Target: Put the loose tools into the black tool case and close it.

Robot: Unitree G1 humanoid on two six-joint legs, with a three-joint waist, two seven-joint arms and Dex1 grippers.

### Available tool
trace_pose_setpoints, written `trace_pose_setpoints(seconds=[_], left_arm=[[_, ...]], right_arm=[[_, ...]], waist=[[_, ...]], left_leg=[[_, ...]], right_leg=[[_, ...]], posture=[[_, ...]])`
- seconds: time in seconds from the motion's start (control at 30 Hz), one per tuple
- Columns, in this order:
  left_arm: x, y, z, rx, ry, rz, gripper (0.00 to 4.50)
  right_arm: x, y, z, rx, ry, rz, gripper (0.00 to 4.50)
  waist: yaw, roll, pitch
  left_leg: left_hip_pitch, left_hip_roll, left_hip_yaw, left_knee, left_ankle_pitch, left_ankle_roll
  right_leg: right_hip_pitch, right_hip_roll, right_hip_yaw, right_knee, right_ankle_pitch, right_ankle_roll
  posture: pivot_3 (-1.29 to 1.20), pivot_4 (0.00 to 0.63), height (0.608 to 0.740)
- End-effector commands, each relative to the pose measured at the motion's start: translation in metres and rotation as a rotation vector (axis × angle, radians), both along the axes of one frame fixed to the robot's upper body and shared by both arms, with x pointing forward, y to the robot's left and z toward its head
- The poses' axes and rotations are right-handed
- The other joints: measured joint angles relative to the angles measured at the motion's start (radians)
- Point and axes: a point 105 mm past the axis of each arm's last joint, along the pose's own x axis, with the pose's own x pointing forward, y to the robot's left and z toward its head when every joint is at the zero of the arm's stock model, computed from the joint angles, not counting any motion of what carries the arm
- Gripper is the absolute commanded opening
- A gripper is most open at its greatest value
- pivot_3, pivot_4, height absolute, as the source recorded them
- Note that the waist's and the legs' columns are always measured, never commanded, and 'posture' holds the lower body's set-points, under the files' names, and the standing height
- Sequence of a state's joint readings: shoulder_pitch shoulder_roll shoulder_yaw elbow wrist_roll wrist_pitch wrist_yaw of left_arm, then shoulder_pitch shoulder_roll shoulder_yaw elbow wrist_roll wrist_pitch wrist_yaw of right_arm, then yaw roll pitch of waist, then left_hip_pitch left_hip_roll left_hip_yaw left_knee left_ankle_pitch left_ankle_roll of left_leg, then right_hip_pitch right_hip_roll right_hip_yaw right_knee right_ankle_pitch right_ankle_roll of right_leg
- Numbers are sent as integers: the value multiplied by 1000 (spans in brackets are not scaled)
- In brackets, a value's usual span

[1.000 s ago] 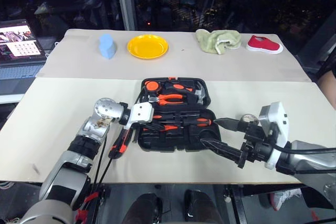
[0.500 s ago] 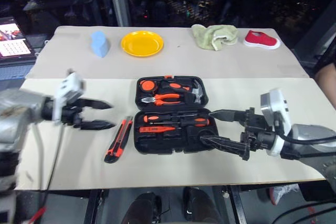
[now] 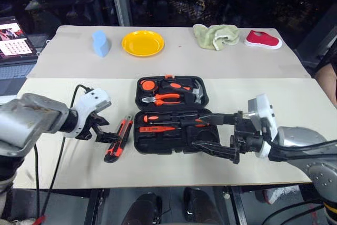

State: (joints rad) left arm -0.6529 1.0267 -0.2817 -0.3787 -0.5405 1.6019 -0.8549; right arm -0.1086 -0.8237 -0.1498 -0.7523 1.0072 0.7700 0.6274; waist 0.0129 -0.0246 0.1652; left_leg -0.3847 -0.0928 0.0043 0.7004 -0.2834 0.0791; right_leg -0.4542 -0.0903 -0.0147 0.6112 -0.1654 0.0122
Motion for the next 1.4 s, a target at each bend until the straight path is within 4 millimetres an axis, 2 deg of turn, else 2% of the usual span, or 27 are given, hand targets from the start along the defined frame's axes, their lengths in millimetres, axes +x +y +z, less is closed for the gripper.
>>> trace_pose_setpoints(seconds=[0.03, 0.13, 0.27, 0.4, 0.43, 0.57, 0.6, 0.7, 0.77, 0.83, 0.87, 0.93, 1.0, 1.07, 1.13, 1.23, 1.4], left_arm=[[-2, -7, -2, 14, 7, -29, 4466], [-7, -1, -21, 89, 37, -46, 4466], [-7, 1, -29, 89, 46, -55, 3342], [-8, 8, -36, 100, 54, -42, 1905], [-7, 9, -37, 102, 52, -38, 1736], [1, 23, -38, 105, 33, 17, 1682], [11, 34, -33, 112, 3, 56, 1682], [42, 67, -10, 174, -131, 135, 1679], [59, 79, 5, 220, -207, 137, 1678], [77, 80, 25, 237, -306, 77, 1676], [87, 76, 36, 237, -362, 27, 1676], [98, 48, 61, 151, -477, -157, 1676], [95, 7, 82, 4, -555, -381, 1676], [85, -25, 91, -83, -608, -600, 1676], [77, -43, 85, -106, -610, -747, 1676], [69, -68, 70, -135, -547, -866, 1676], [50, -106, 56, -160, -423, -987, 1676]], right_arm=[[-4, 3, 9, 23, -41, 6, 4500], [-4, 4, 9, 24, -42, -1, 4500], [-3, 3, 9, 23, -45, -14, 4500], [-5, 0, 9, 14, -41, -19, 4500], [-6, 0, 8, 11, -40, -20, 4500], [-8, -3, 8, -1, -34, -24, 4500], [-8, -5, 7, -4, -33, -27, 4500], [-11, -9, 7, -4, -24, -40, 4500], [-13, -10, 6, -5, -18, -44, 4500], [-15, -11, 5, -9, -16, -46, 4500], [-16, -11, 4, -10, -16, -47, 4500], [-16, -11, 5, -10, -19, -57, 4500], [-16, -12, 6, -4, -19, -68, 4500], [-18, -13, 5, -8, -12, -74, 4500], [-21, -13, 2, -21, -2, -75, 4500], [-25, -16, 0, -39, 14, -81, 4500], [-33, -21, -5, -56, 43, -108, 4500]], waist=[[-1, 0, 0], [-1, 0, 0], [0, 2, -1], [-1, 2, -1], [-1, 2, -1], [0, 4, -3], [0, 5, -3], [3, 6, -3], [3, 4, -3], [1, 2, -1], [2, 1, -1], [9, 0, 0], [23, -1, 0], [30, -1, 0], [30, -1, -1], [22, -1, -1], [18, -1, -1]], left_leg=[[0, 0, 0, 0, 0, 0], [0, 0, 0, -1, 0, 0], [4, 0, 0, -2, 1, -1], [13, 0, 0, -4, 0, -1], [16, 1, 0, -5, 0, 0], [16, 1, 0, -5, -1, 0], [16, 1, 0, -5, -1, 0], [18, 1, 0, -5, -1, 1], [17, 2, -1, -5, -2, 3], [17, 3, -2, -5, -1, 1], [16, 4, -2, -5, -1, 2], [14, 3, -2, -5, -1, 4], [11, 2, -2, -2, -2, 5], [7, 1, -2, 0, -3, 6], [-3, -1, -1, 5, -1, 14], [-9, -2, -1, 6, -1, 16], [-9, -2, -2, 6, 0, 15]], right_leg=[[0, 0, 0, 0, 0, 0], [-1, 0, 0, 0, 0, 0], [3, 0, 1, 0, 0, -1], [12, 0, 1, -1, -1, 0], [14, 0, 1, -2, -3, 3], [15, -1, 1, -1, -6, 7], [15, -1, 1, -1, -6, 7], [16, -1, 1, 0, -6, 7], [16, -1, 0, -1, -6, 7], [15, 0, -1, 0, -6, 7], [15, 0, -1, 0, -6, 7], [13, 0, 0, -1, -6, 7], [12, -1, -1, -2, -1, -1], [11, -3, -1, -3, -1, 0], [-2, -3, -1, -2, -1, 2], [-5, -1, -4, 0, 0, 3], [-4, 0, -9, -3, -1, 3]], posture=[[0, 150, 740], [0, 150, 740], [0, 150, 740], [0, 150, 740], [0, 150, 740], [0, 150, 740], [0, 150, 740], [0, 150, 740], [0, 150, 740], [0, 150, 740], [0, 150, 740], [0, 150, 740], [0, 150, 740], [0, 150, 740], [0, 150, 740], [0, 150, 740], [0, 150, 740]])
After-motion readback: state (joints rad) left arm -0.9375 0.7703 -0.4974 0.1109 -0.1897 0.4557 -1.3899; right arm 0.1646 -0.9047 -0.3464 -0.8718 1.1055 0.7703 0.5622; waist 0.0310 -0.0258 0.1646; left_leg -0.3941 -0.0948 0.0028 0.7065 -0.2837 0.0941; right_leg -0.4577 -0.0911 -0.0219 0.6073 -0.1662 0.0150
